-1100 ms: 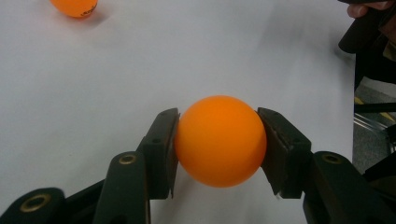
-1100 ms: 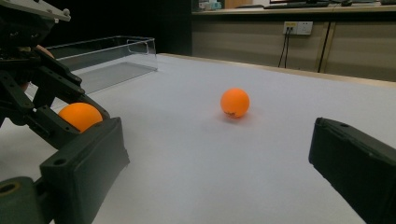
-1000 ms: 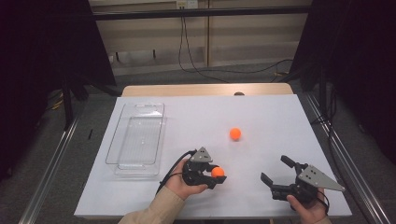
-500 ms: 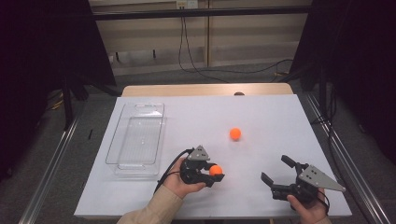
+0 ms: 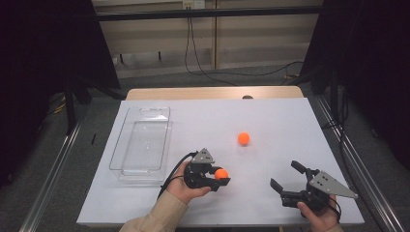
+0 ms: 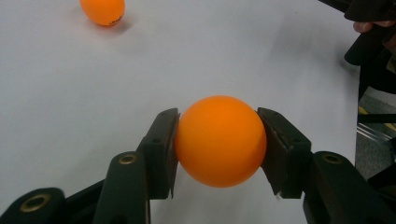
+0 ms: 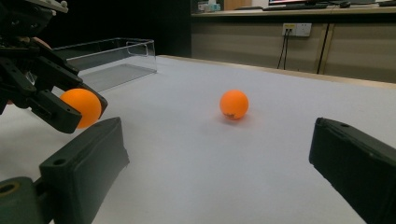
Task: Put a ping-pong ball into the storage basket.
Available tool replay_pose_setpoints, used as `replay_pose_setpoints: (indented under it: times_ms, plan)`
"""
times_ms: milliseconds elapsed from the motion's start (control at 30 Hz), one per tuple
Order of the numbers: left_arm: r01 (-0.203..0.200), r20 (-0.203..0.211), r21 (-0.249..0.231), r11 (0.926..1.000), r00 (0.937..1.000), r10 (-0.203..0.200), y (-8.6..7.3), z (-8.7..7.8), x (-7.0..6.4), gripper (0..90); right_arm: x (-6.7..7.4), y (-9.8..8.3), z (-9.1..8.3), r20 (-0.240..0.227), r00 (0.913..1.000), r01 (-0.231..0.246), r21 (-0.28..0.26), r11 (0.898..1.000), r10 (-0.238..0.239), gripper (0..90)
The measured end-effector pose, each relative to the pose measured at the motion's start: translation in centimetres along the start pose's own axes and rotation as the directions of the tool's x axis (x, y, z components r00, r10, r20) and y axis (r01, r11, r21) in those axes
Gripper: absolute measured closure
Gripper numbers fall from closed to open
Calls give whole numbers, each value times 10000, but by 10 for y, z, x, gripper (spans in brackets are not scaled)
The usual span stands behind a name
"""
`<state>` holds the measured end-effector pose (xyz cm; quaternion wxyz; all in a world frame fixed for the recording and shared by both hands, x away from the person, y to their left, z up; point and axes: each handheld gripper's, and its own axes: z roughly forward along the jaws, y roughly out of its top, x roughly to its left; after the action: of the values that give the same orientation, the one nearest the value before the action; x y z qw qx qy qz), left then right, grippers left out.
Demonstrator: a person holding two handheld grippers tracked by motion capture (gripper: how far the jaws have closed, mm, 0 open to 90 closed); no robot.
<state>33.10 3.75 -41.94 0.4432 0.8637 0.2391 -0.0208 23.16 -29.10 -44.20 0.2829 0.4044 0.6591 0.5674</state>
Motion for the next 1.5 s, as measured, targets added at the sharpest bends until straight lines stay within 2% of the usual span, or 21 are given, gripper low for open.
replay_pose_setpoints:
  times_ms: [400, 533, 1500]
  plan:
    - [192, -58, 16, 9998, 9998, -192, 1, -6, 4, 508, -1, 0, 0, 13, 10000, 4, -12, 10000, -4, 30]
    - [292, -93, -126, 9995, 9995, -293, 2, -8, 6, 508, -1, 0, 0, 20, 10000, 3, -12, 10000, -3, 30]
    - [604, -232, -313, 9977, 9979, -612, 5, -21, 14, 508, -1, 0, 0, 4, 10000, 2, -6, 10000, -2, 30]
